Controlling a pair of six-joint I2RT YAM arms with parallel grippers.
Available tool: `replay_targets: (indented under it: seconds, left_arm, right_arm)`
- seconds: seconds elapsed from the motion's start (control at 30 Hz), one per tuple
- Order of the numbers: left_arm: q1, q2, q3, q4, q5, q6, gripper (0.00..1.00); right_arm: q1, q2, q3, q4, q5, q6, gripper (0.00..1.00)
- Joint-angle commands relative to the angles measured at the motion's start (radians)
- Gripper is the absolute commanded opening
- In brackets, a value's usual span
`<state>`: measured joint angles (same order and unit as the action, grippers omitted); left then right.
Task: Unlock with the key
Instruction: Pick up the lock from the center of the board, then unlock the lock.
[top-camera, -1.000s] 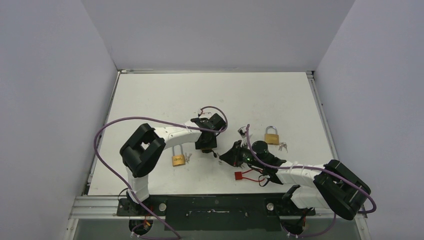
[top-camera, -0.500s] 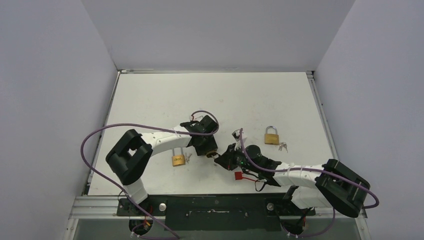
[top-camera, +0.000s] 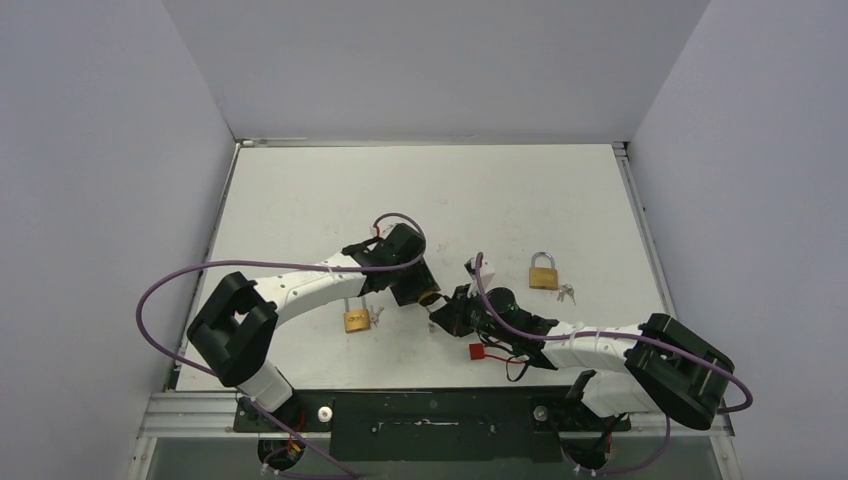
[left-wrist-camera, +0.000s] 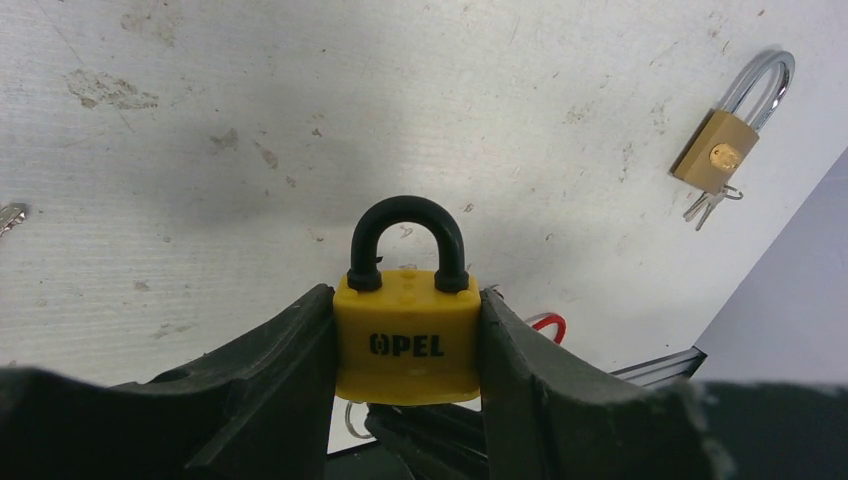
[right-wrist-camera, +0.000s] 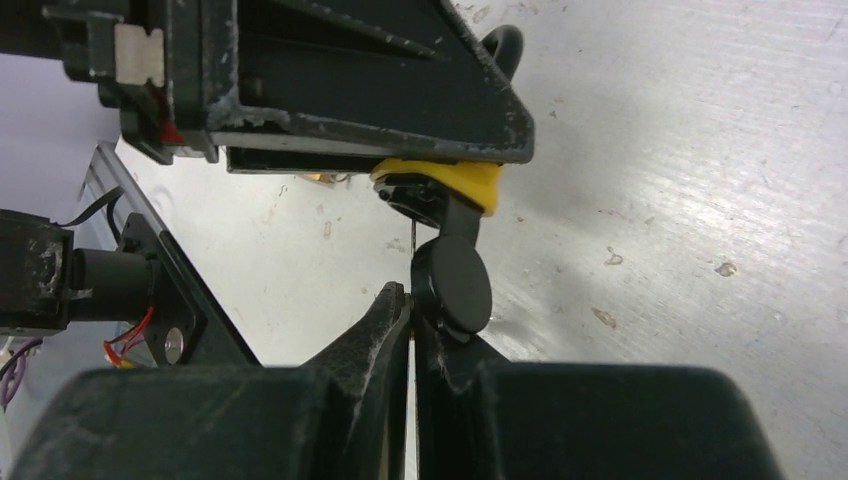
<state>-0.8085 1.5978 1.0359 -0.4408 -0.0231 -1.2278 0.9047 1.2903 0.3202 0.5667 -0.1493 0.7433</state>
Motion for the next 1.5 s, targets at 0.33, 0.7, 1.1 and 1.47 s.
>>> replay_targets:
  seconds: [0.33, 0.7, 1.1, 1.47]
  left_arm:
    - [0.006, -0.048, -0.017, 0.073, 0.023, -0.027, 0.00]
    - [0.018, -0.053, -0.022, 0.081, 0.020, -0.020, 0.00]
    - [0.021, -0.052, -0.028, 0.093, 0.023, -0.017, 0.00]
    - [0.020, -0.056, -0.033, 0.110, 0.059, -0.019, 0.00]
  right_arm:
    - [-0.049, -0.053, -0.012, 0.061, 0.016, 0.017, 0.00]
    - [-0.068, -0.059, -0.065, 0.167, -0.070, 0.018, 0.00]
    - [-0.091, -0.034, -0.055, 0.203, -0.109, 0.032, 0.00]
    - [-0.101, 0.025, -0.009, 0.165, -0.102, 0.038, 0.00]
